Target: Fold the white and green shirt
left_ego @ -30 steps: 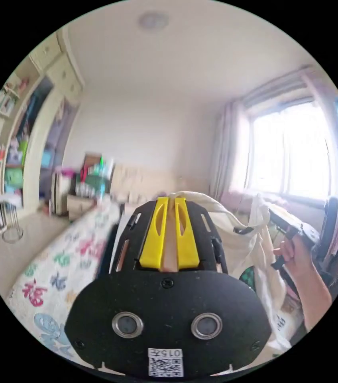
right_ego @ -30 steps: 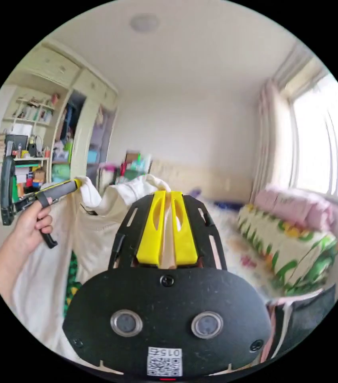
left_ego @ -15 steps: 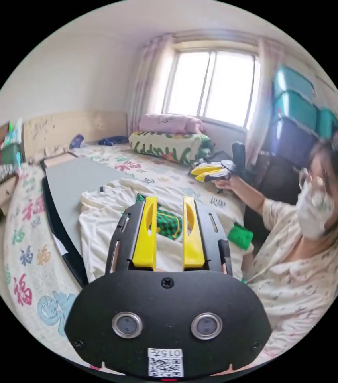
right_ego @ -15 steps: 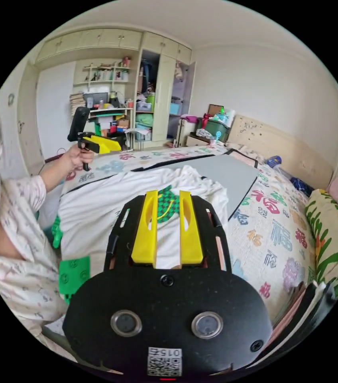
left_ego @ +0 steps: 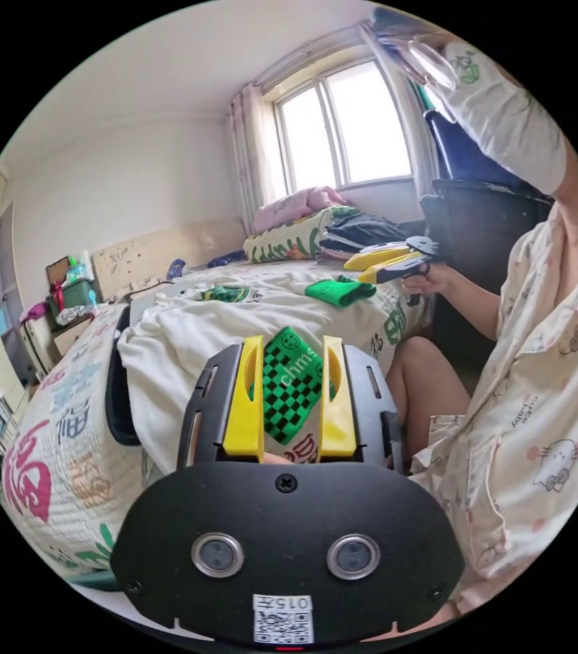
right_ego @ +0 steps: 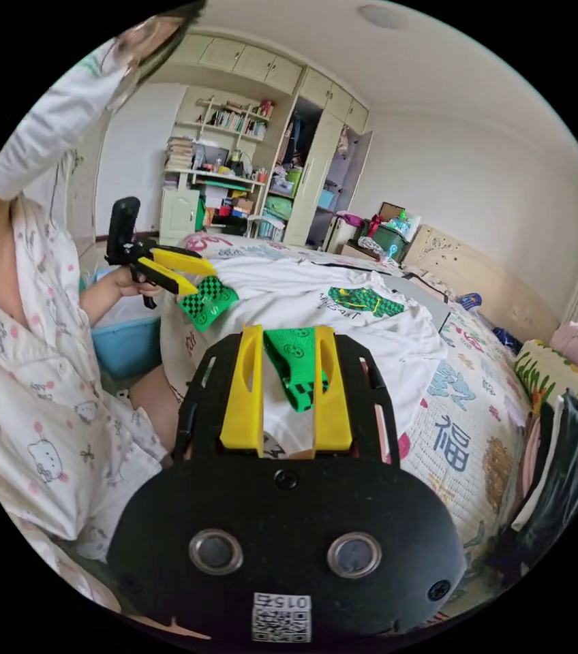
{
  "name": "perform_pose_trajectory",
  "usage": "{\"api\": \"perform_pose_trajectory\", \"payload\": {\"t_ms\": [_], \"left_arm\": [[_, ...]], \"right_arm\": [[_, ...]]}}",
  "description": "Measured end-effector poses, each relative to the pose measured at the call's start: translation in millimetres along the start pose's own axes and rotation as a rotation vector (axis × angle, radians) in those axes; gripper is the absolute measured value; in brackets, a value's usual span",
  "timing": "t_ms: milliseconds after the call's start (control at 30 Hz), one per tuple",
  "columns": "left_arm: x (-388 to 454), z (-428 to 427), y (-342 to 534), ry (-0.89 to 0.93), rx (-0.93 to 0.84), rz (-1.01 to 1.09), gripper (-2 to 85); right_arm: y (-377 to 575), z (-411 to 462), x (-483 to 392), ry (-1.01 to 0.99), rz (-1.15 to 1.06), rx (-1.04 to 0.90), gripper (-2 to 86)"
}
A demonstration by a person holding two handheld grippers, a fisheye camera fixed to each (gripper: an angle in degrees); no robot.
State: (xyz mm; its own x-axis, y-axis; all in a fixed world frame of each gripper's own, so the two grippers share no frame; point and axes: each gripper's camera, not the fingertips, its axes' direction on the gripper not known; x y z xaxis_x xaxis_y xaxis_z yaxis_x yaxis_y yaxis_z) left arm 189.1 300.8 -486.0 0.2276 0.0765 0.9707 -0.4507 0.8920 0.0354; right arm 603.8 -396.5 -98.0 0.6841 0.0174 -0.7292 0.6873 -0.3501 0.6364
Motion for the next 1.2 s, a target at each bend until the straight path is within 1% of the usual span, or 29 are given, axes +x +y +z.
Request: {"api": "perform_pose_trajectory", "payload": {"t_ms": [67, 133, 200, 267, 333, 367, 433, 500, 533, 600, 667, 733, 767, 800, 833, 867, 933, 967, 1000, 1067, 1100, 1133, 1167, 1200], "left_arm": [[14, 7, 9, -0.043, -0.008, -0.014, 12.8], [34, 20, 18, -0.087, -0.038, 0.023, 13.3], [43, 33, 26, -0.109, -0.070, 0.038, 13.6], [50, 41, 35, -0.137, -0.064, 0.048, 13.6], [61, 44, 42, -0.198, -0.054, 0.078, 13.7], [65, 46, 43, -0.216, -0.062, 0.099, 13.8], [89, 57, 47, -0.306, -0.112, 0.247, 15.1], [105, 67, 52, -0.376, -0.161, 0.351, 15.4], [111, 71, 54, -0.417, -0.173, 0.389, 14.4], [112, 69, 54, -0.468, -0.156, 0.396, 12.4], [102, 62, 50, -0.427, -0.153, 0.377, 9.4], [79, 41, 41, -0.379, -0.115, 0.290, 2.7], [72, 34, 38, -0.353, -0.101, 0.268, 2.4], [56, 19, 31, -0.270, -0.078, 0.222, 1.6], [37, 5, 23, -0.193, -0.046, 0.161, 1.3], [27, -3, 19, -0.162, -0.024, 0.129, 1.1], [-13, -36, -1, -0.076, 0.087, 0.037, 0.8], [-24, -45, -8, -0.057, 0.107, 0.032, 0.7], [-48, -66, -28, -0.045, 0.127, 0.060, 0.8], [-98, -106, -68, -0.128, 0.158, 0.078, 1.0], [-144, -137, -97, -0.236, 0.193, 0.049, 1.4], [-197, -167, -125, -0.394, 0.236, -0.007, 2.1], [-226, -179, -138, -0.493, 0.248, -0.042, 2.5], [-283, -201, -158, -0.713, 0.258, -0.146, 4.8]], "right_arm": [[-3, 5, -25, 0.066, -0.049, -0.022, 11.5], [-7, 15, -51, 0.135, -0.106, -0.054, 11.4], [-10, 24, -62, 0.175, -0.118, -0.085, 11.1], [-13, 32, -69, 0.235, -0.123, -0.108, 10.3], [-13, 41, -82, 0.348, -0.156, -0.122, 9.2], [-13, 42, -84, 0.357, -0.160, -0.122, 9.0], [-19, 39, -92, 0.377, -0.159, -0.106, 8.6], [-27, 34, -94, 0.385, -0.161, -0.103, 8.5], [-34, 29, -92, 0.380, -0.156, -0.102, 8.5], [-44, 20, -87, 0.360, -0.138, -0.097, 8.3], [-56, 9, -79, 0.337, -0.115, -0.093, 8.2], [-70, -8, -68, 0.307, -0.086, -0.083, 7.8], [-74, -12, -64, 0.298, -0.076, -0.078, 7.6], [-82, -23, -55, 0.279, -0.048, -0.066, 7.0], [-91, -35, -44, 0.254, -0.014, -0.049, 6.2], [-95, -42, -37, 0.238, 0.006, -0.040, 5.8], [-118, -73, 1, 0.149, 0.087, 0.005, 4.4], [-125, -83, 14, 0.125, 0.099, 0.016, 4.0], [-141, -109, 44, 0.096, 0.118, 0.040, 3.5], [-174, -166, 106, 0.161, 0.142, 0.077, 2.8], [-198, -217, 162, 0.273, 0.231, 0.128, 2.6], [-217, -271, 229, 0.406, 0.376, 0.202, 2.6], [-223, -297, 263, 0.467, 0.460, 0.239, 2.9], [-227, -342, 329, 0.580, 0.619, 0.305, 3.4]]}}
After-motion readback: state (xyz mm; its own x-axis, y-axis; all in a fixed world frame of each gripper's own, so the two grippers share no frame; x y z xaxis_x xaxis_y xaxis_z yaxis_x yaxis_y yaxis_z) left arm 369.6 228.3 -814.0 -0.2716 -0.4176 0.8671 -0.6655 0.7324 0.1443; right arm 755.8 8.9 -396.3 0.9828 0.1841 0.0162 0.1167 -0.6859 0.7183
